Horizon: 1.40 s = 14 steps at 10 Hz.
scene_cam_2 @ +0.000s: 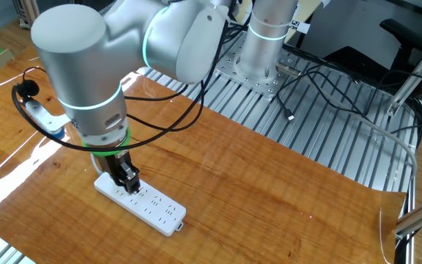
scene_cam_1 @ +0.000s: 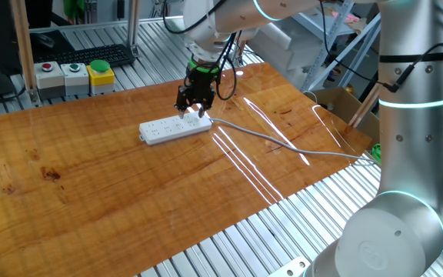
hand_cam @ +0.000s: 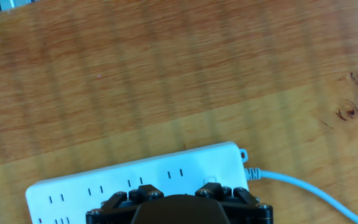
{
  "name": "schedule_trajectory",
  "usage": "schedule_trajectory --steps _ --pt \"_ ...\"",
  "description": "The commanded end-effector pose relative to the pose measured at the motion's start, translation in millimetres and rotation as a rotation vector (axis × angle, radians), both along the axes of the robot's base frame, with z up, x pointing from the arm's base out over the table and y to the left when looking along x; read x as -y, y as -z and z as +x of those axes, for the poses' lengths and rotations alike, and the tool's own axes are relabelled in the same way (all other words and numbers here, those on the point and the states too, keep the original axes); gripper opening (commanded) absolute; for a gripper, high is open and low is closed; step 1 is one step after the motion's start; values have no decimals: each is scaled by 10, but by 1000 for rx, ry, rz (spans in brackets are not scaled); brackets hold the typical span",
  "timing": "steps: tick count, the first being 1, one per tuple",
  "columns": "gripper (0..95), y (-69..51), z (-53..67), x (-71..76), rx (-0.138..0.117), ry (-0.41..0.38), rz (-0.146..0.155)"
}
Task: Turn on the power strip by pressing the button
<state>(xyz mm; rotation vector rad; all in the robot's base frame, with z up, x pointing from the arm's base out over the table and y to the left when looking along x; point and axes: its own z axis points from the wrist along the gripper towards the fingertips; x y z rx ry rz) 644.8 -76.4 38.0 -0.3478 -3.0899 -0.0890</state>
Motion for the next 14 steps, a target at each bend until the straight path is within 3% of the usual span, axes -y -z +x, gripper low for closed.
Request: schedule_trajectory --steps 1,7,11,14 --pt "570 -1 8 -2 -1 2 6" --pt "570 5 18 -16 7 -6 17" --pt "570 174 63 -59 25 -15 24" --pt "570 145 62 -62 8 -4 27"
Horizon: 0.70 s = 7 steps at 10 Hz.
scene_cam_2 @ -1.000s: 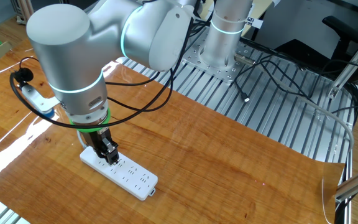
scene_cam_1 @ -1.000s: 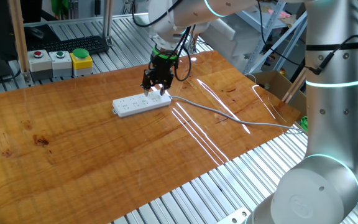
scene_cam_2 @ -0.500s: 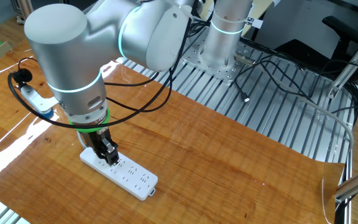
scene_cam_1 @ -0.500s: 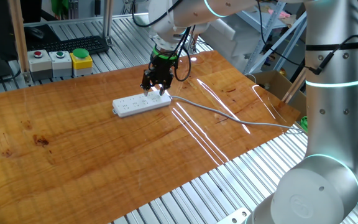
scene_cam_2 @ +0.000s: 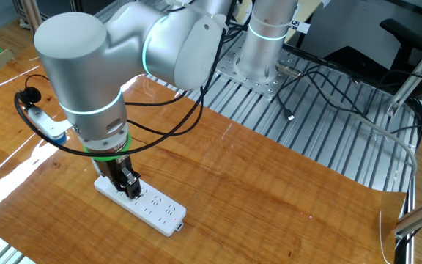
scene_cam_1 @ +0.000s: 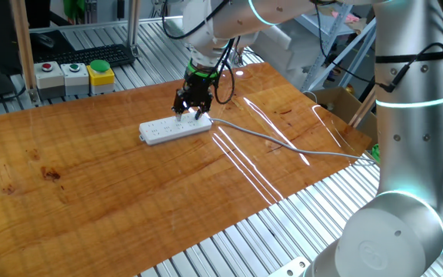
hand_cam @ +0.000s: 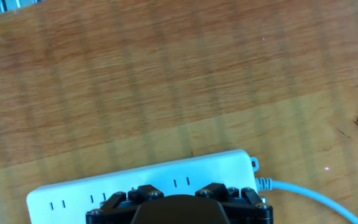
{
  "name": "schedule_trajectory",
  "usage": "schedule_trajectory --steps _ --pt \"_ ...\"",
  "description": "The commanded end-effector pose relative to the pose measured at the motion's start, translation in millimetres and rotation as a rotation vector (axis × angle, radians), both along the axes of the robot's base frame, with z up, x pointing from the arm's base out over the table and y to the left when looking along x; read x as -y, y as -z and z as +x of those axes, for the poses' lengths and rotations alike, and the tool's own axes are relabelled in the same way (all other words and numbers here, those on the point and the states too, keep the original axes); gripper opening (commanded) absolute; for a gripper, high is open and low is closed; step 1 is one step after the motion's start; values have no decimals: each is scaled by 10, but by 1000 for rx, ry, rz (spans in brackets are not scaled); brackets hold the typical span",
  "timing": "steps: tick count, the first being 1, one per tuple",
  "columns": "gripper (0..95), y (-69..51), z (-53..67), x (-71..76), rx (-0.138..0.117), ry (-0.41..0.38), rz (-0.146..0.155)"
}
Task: Turn on the power strip by pressing the button
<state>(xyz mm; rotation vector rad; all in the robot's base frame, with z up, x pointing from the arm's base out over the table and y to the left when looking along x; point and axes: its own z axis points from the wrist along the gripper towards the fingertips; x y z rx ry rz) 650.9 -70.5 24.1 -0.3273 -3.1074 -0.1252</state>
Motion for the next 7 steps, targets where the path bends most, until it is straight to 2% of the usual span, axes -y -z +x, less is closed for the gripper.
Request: schedule_trajectory --steps 1,4,5,7 --pt "570 -69 10 -28 -21 16 0" --pt "570 -190 20 -63 -34 20 -25" --pt "570 -259 0 -55 -50 21 -33" --pt "570 -384 -41 -37 -109 2 -49"
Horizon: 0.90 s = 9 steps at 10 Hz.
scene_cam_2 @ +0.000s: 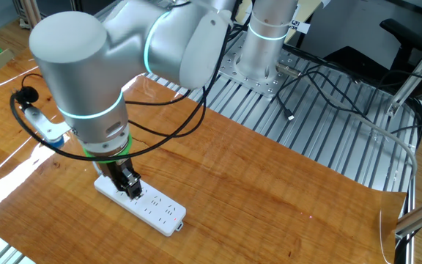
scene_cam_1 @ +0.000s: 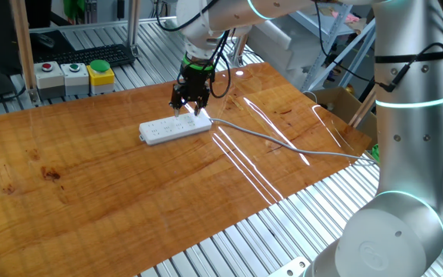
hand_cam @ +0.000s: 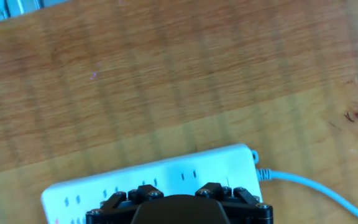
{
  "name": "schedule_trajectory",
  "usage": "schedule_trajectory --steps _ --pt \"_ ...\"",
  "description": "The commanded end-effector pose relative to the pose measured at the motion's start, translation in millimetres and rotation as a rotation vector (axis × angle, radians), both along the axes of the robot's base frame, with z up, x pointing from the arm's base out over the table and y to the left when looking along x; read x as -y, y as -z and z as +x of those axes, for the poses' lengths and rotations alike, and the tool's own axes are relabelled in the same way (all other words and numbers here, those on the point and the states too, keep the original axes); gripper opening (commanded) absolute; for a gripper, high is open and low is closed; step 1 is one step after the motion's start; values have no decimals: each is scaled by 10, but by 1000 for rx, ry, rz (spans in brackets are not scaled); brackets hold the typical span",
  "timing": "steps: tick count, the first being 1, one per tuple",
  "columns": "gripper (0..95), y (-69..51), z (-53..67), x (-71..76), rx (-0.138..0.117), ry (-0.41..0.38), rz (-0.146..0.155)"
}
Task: Turn on the power strip by pressing the button
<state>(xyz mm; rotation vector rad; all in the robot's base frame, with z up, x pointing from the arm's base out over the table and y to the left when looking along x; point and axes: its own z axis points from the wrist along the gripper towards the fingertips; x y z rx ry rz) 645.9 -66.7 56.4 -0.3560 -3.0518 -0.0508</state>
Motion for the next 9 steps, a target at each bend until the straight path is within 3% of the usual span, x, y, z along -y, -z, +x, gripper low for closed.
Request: schedule_trajectory --steps 1,2,4,7,9 --pt "380 -100 -6 16 -72 -59 -37" --pt "0 -131 -20 29 -78 -119 -76" --pt "0 -150 -29 43 -101 -159 -84" --pt "0 -189 -51 65 -103 -248 -64" --pt "0 -201 -57 71 -102 -260 -60"
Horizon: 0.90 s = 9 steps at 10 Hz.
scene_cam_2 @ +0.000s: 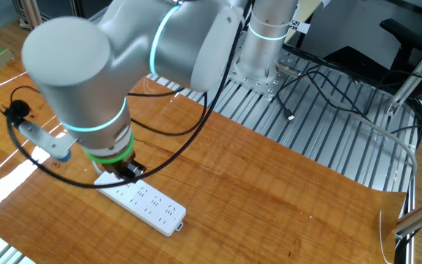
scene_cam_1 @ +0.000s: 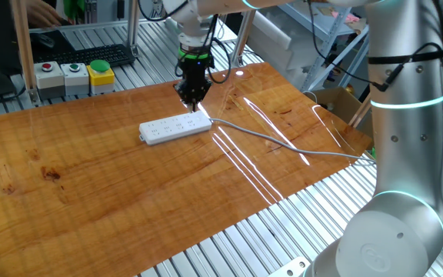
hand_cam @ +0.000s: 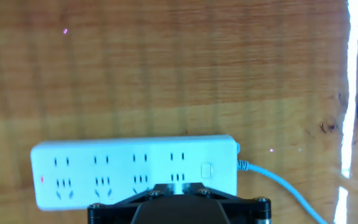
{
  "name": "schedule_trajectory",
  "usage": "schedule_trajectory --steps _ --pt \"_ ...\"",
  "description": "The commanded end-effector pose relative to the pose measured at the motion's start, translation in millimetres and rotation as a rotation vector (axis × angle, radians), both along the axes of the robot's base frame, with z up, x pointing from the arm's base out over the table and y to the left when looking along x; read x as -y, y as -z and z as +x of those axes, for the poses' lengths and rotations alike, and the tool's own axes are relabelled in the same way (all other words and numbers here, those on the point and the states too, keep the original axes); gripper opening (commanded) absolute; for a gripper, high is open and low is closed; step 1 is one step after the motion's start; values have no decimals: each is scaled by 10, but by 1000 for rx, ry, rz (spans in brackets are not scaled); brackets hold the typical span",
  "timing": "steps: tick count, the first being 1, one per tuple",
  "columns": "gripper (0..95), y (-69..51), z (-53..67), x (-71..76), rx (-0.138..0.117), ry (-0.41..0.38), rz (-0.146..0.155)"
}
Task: Turn on the power strip by pressing the button
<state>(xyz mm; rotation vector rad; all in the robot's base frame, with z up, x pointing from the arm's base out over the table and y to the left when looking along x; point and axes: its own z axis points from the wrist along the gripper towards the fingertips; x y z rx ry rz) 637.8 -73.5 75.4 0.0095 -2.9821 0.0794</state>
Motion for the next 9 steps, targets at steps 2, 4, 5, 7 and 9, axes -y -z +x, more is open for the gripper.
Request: schedule_trajectory --steps 2,4,5,7,9 --pt "0 -16 21 5 -14 -23 6" --pt "0 -28 14 9 -17 -30 1" --pt "0 -31 12 10 -18 -33 -1" --pt "0 -34 7 11 -19 -39 -9" --pt "0 -40 3 12 -19 -41 -14"
